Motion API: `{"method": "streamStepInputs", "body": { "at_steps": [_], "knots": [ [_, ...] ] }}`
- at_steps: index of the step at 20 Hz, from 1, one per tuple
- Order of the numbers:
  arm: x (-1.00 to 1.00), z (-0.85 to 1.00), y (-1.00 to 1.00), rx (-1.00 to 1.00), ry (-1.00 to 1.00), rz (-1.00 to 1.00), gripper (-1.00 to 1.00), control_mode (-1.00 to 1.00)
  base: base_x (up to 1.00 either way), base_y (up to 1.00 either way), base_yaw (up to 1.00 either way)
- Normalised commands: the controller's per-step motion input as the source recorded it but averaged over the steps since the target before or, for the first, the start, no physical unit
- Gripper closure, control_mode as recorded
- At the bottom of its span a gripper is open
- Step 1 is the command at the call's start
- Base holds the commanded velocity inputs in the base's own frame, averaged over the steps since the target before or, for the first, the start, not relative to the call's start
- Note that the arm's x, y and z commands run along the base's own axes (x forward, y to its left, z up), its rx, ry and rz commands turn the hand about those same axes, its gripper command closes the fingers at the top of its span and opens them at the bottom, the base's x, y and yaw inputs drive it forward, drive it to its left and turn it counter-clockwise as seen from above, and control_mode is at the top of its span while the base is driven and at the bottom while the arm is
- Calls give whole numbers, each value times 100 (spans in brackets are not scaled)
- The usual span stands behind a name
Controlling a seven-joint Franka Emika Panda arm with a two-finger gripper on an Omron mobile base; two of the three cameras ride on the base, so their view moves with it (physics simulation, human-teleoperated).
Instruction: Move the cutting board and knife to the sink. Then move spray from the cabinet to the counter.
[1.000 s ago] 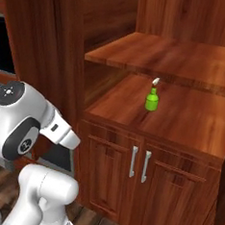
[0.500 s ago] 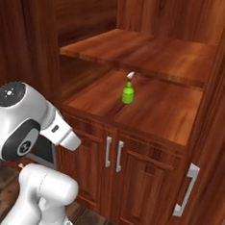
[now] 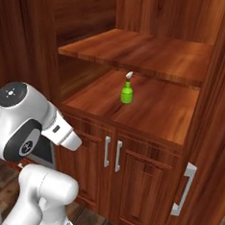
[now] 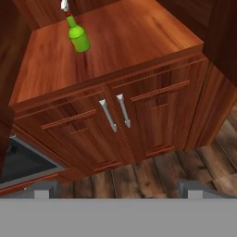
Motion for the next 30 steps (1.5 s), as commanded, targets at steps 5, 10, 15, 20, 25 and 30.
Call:
{"method": "streamStepInputs", "body": {
  "at_steps": [5, 10, 15, 20, 25, 30],
  "knots": [
    [0, 0, 0, 0, 0, 0, -100, 100, -25, 0, 0],
    [0, 0, 0, 0, 0, 0, -100, 100, 1, 28, -4],
    [0, 0, 0, 0, 0, 0, -100, 100, 27, 37, -14],
    [0, 0, 0, 0, 0, 0, -100, 100, 13, 19, -10],
    [0, -1, -9, 0, 0, 0, -100, -100, 0, 0, 0],
    [0, 0, -8, 0, -10, 2, -100, -100, 0, 0, 0]
  ]
}}
